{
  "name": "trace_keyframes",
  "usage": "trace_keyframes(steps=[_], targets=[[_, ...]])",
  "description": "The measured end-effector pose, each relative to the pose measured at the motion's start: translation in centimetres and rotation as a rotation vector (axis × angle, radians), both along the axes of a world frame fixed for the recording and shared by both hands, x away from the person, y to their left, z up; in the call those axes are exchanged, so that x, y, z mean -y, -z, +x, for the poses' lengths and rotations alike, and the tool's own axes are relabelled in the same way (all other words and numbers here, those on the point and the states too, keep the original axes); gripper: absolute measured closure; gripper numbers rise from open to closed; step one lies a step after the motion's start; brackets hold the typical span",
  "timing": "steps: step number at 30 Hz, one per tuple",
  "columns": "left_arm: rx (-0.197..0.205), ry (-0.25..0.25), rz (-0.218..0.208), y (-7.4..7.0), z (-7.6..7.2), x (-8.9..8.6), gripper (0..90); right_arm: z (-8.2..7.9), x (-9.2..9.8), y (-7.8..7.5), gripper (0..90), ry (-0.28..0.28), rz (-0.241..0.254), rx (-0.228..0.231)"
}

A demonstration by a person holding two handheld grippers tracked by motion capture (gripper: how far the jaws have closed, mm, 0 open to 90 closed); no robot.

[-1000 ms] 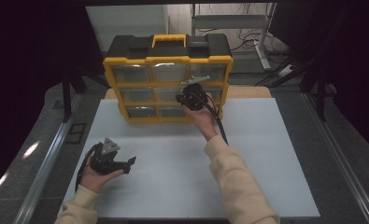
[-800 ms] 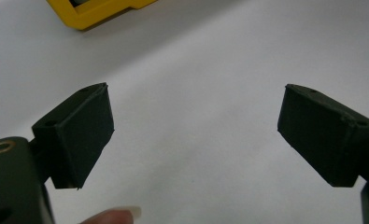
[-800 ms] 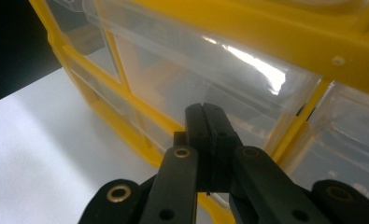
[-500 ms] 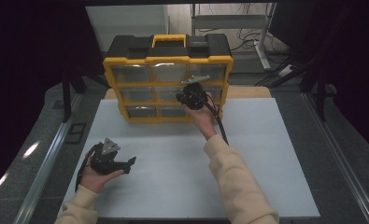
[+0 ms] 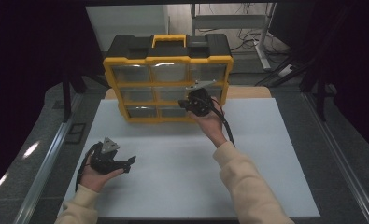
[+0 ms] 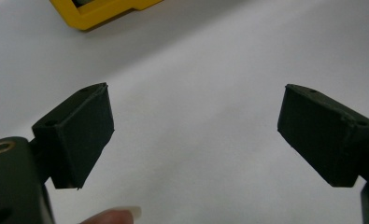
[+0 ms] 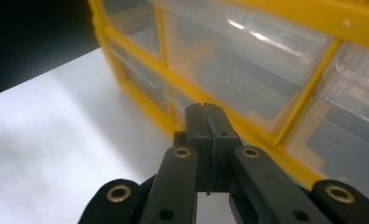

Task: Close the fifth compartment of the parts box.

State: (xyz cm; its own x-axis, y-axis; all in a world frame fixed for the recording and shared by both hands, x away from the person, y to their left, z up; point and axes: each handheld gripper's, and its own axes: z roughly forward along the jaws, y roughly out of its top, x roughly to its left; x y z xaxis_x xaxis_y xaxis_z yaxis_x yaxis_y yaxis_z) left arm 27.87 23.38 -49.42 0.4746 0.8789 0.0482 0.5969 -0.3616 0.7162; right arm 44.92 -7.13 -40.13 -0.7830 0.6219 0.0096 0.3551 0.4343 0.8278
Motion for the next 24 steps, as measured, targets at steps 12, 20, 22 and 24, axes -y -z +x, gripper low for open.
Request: trace_keyframes(steps=[12, 20, 22, 24], targets=[[0.014, 0.001, 0.004, -0.2, -0.2, 0.2, 11.3, -3.0, 4.5, 0.4, 87.2, -0.031, 0.005, -0.036], [0.015, 0.007, 0.008, -0.1, -0.3, 0.2, 11.2, -6.4, 8.5, 1.1, 40.3, -0.015, 0.040, -0.052], [0.020, 0.006, 0.009, -0.1, -0.4, 0.2, 11.2, -7.3, 9.5, 1.2, 36.9, -0.012, 0.047, -0.049], [0.025, 0.006, 0.009, -0.2, -0.5, 0.2, 11.2, -8.4, 10.8, 1.4, 34.2, -0.011, 0.051, -0.046]])
